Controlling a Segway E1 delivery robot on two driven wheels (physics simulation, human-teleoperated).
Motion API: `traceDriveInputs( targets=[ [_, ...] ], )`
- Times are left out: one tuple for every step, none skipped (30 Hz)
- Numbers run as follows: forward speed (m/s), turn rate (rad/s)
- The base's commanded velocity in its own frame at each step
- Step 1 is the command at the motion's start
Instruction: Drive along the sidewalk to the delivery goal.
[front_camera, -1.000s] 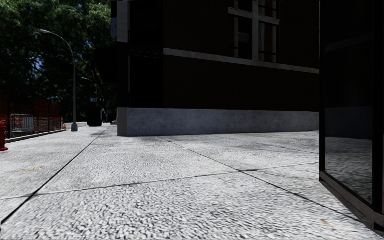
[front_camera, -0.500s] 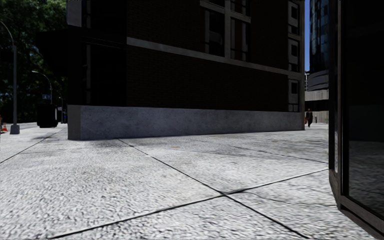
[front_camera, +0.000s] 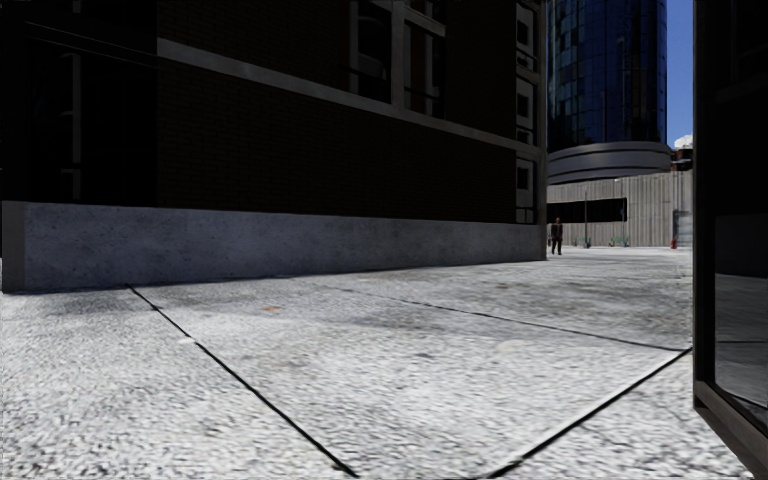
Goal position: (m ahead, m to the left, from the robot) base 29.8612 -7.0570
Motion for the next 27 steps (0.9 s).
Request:
traceDriveInputs(
  targets=[
    [2.0, -0.43],
    [2.0, -0.43],
    [2.0, -0.43],
    [2.0, -0.43],
    [2.0, -0.43],
    [2.0, -0.43],
    [2.0, -0.43],
    [2.0, -0.43],
    [2.0, -0.43],
    [2.0, -0.43],
    [2.0, -0.43],
    [2.0, -0.43],
    [2.0, -0.43],
    [2.0, -0.43],
    [2.0, -0.43],
    [2.0, -0.43],
    [2.0, -0.43],
    [2.0, -0.43],
    [2.0, -0.43],
    [2.0, -0.43],
    [2.0, -0.43],
    [2.0, -0.43],
    [2.0, -0.43],
    [2.0, -0.43],
    [2.0, -0.43],
    [2.0, -0.43],
    [2.0, -0.43]
  ],
)
